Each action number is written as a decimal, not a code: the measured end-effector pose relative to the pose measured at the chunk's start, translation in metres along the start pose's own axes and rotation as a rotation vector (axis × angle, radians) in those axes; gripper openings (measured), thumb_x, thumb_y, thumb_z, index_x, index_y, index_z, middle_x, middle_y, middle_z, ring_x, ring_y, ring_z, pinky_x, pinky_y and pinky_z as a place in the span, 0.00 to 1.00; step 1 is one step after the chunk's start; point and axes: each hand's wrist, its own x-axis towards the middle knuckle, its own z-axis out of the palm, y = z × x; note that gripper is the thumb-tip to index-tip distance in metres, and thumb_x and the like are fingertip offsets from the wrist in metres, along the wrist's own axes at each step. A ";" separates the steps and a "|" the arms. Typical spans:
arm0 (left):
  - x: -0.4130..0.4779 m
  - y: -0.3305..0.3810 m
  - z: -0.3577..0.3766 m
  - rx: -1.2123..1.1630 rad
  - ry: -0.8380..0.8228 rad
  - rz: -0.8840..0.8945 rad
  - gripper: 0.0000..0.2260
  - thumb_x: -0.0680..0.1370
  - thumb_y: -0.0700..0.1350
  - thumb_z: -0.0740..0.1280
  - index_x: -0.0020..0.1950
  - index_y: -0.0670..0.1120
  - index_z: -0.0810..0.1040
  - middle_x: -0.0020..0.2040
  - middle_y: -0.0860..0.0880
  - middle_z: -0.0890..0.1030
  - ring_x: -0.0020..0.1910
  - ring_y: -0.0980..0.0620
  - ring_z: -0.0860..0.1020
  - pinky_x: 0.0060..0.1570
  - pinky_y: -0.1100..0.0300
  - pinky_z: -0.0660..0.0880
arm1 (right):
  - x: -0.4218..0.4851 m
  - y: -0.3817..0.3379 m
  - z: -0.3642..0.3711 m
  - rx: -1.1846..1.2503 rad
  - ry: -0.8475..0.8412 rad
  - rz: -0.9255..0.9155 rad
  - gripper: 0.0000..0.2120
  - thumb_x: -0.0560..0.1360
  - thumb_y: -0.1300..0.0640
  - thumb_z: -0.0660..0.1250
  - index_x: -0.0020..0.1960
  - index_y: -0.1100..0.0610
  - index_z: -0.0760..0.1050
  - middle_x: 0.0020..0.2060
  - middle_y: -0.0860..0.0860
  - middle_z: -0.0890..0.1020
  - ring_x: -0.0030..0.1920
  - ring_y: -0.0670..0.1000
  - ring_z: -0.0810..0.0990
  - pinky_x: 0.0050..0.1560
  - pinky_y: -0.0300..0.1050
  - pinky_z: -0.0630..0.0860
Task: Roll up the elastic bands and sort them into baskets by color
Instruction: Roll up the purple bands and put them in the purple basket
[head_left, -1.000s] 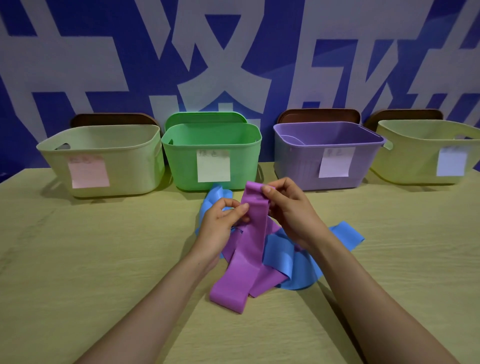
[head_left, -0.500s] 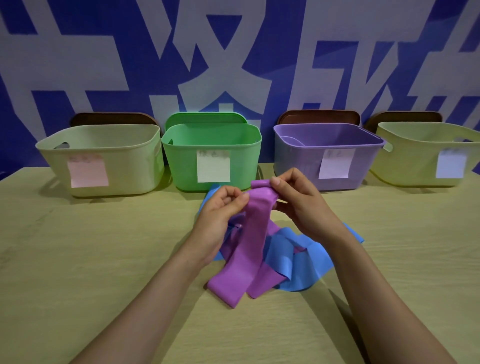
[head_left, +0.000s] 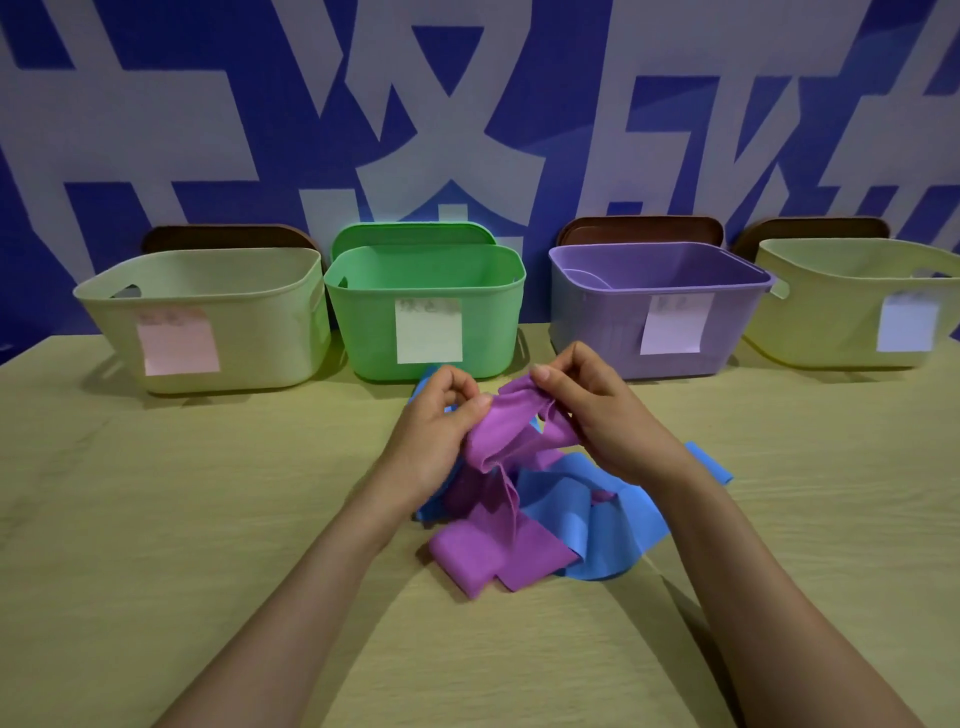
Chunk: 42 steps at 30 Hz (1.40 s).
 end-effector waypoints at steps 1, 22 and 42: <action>0.000 0.000 -0.003 0.145 -0.005 0.074 0.08 0.78 0.42 0.65 0.40 0.51 0.71 0.37 0.49 0.76 0.33 0.52 0.72 0.32 0.58 0.68 | 0.000 0.000 -0.002 -0.027 -0.006 0.007 0.09 0.75 0.53 0.65 0.41 0.55 0.68 0.32 0.53 0.74 0.29 0.44 0.71 0.29 0.37 0.68; -0.014 0.019 -0.005 -0.372 -0.417 -0.166 0.02 0.71 0.42 0.70 0.39 0.47 0.79 0.37 0.50 0.79 0.36 0.55 0.76 0.39 0.67 0.73 | 0.001 -0.001 -0.002 0.125 0.229 -0.201 0.08 0.80 0.62 0.59 0.42 0.57 0.65 0.34 0.43 0.82 0.36 0.42 0.75 0.35 0.35 0.69; -0.037 0.045 -0.035 0.197 -0.283 -0.255 0.09 0.74 0.50 0.71 0.44 0.44 0.81 0.41 0.47 0.81 0.41 0.53 0.76 0.45 0.61 0.72 | -0.016 -0.036 -0.025 -0.220 0.284 -0.242 0.03 0.80 0.63 0.58 0.49 0.63 0.66 0.31 0.41 0.79 0.35 0.33 0.76 0.37 0.29 0.71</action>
